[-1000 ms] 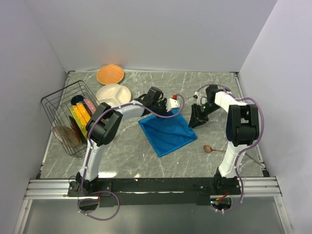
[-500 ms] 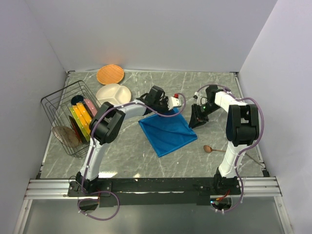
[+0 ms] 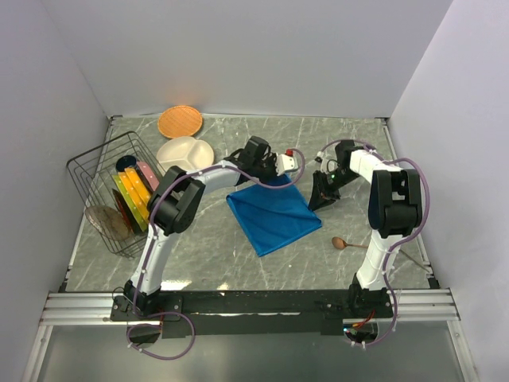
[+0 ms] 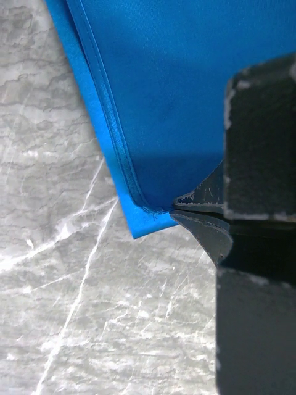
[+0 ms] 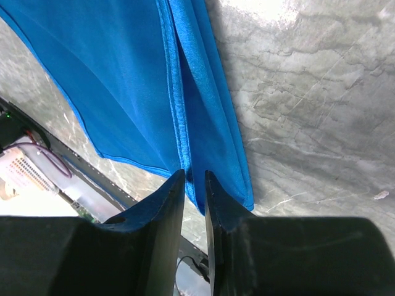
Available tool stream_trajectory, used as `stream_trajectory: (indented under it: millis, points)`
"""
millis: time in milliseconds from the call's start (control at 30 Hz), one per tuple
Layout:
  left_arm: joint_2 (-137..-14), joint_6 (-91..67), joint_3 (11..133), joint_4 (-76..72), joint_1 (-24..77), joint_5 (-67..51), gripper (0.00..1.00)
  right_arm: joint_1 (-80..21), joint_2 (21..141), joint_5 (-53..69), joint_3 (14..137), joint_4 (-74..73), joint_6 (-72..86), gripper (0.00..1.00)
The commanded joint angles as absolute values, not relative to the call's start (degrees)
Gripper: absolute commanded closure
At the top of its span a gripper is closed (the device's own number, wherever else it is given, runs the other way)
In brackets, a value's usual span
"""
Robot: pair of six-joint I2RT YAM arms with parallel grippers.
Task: Fold the napkin into a case and place the utensils inside
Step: Fold the top corner of the square-folded napkin at the center of the board.
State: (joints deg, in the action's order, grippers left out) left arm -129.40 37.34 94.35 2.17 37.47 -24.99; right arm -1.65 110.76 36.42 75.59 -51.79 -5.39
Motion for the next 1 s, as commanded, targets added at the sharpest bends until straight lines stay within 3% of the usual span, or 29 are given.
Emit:
stream_trajectory:
  millis: [0, 467, 767, 967]
  points:
    - [-131.13, 38.41, 97.38, 0.53, 37.44, -25.93, 0.97, -1.32, 111.53, 36.04, 75.32, -52.29, -5.1, 0.73]
    - [-132.01, 39.11, 97.91, 0.53, 37.35, -26.1, 0.94, -0.26, 107.67, 35.07, 76.2, -53.88, -6.06, 0.63]
    - [-132.36, 39.2, 98.0, 0.44, 37.35, -25.4, 0.88, -0.26, 105.29, 41.21, 76.99, -53.97, -6.42, 0.62]
    - [-131.23, 37.71, 98.61, -1.21, 37.09, -24.08, 0.72, -0.26, 104.42, 45.26, 77.34, -52.3, -4.4, 0.62]
